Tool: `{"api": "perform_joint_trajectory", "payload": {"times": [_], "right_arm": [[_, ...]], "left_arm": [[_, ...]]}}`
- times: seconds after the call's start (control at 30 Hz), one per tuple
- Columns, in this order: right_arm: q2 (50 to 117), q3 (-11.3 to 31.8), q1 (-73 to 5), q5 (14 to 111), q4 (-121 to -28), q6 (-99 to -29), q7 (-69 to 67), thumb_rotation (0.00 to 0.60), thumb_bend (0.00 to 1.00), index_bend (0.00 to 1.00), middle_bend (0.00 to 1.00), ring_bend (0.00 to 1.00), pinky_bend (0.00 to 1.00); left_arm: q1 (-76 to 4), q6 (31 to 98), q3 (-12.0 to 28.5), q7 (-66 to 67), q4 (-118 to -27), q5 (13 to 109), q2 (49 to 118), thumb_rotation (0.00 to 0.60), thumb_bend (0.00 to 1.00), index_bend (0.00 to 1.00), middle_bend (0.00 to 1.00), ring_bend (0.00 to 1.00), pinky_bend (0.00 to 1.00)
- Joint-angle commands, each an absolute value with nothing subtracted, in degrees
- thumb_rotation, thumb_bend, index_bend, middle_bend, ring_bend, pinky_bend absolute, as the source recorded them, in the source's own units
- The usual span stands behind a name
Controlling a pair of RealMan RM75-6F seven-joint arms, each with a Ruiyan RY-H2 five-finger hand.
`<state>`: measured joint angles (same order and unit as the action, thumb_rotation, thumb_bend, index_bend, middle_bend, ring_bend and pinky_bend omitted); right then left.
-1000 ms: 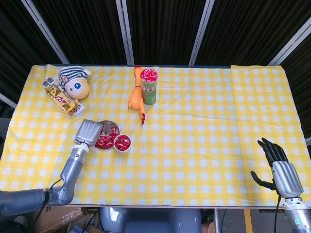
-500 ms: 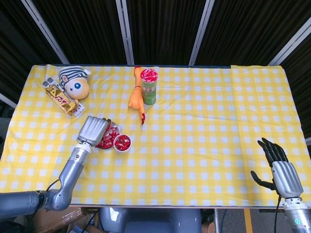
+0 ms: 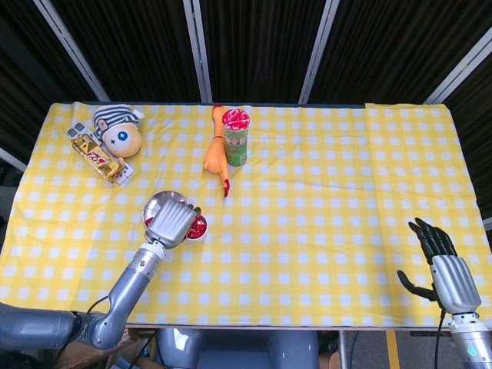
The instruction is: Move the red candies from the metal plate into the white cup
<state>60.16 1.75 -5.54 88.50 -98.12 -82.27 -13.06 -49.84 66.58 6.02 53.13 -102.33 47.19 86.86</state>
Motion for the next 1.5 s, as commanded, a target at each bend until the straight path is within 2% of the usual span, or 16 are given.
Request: {"api": "perform_joint_trajectory", "payload": {"times": [0.03,0.17,0.5,0.87,1.17,1.5], "right_arm": [[60.1,1.8,-5.5,88.5,-98.1,-82.3,-13.1,0.6,0.39,0.0,0.0,0.0,0.0],[60.2,1.8,-5.6,88.5,-98.1,-82.3,-13.1,0.6,0.39,0.0,0.0,0.0,0.0],[60.3,1.7,-5.5,88.4,-98.1,-82.2,-12.7,0.6,0.39,0.0,0.0,0.0,0.0],[60.2,1.6,-5.6,88.4,-98.1,-82.0,-12.6,0.6,0.39,0.0,0.0,0.0,0.0],[60.2,1.6,-5.5,88.4,-98.3,-82.0,-12.5,0.6,0.39,0.0,0.0,0.0,0.0],[60.1,1.6,-5.6,88.3,-98.2,-81.9,-13.0,0.6,0.39,0.0,0.0,0.0,0.0]], "left_arm": [[-49.9,66.6,6.0,52.9,-102.4,47.2,86.9,0.6,0.41,0.41,0.47,0.84,0.91],[-49.8,66.8,6.4,51.7,-102.9,47.5,86.5,0.6,0.36,0.38,0.44,0.84,0.91],[-48.6,68.8,9.2,46.7,-105.2,49.6,82.5,0.6,0.35,0.35,0.39,0.84,0.91],[-46.3,67.2,5.5,46.0,-102.6,47.9,79.0,0.6,0.27,0.35,0.39,0.84,0.91],[-45.4,65.3,2.9,47.0,-95.9,44.7,82.3,0.6,0.27,0.38,0.43,0.84,0.91],[-46.6,63.0,4.3,48.2,-87.1,41.1,88.2,0.6,0.27,0.38,0.43,0.84,0.91]]}}
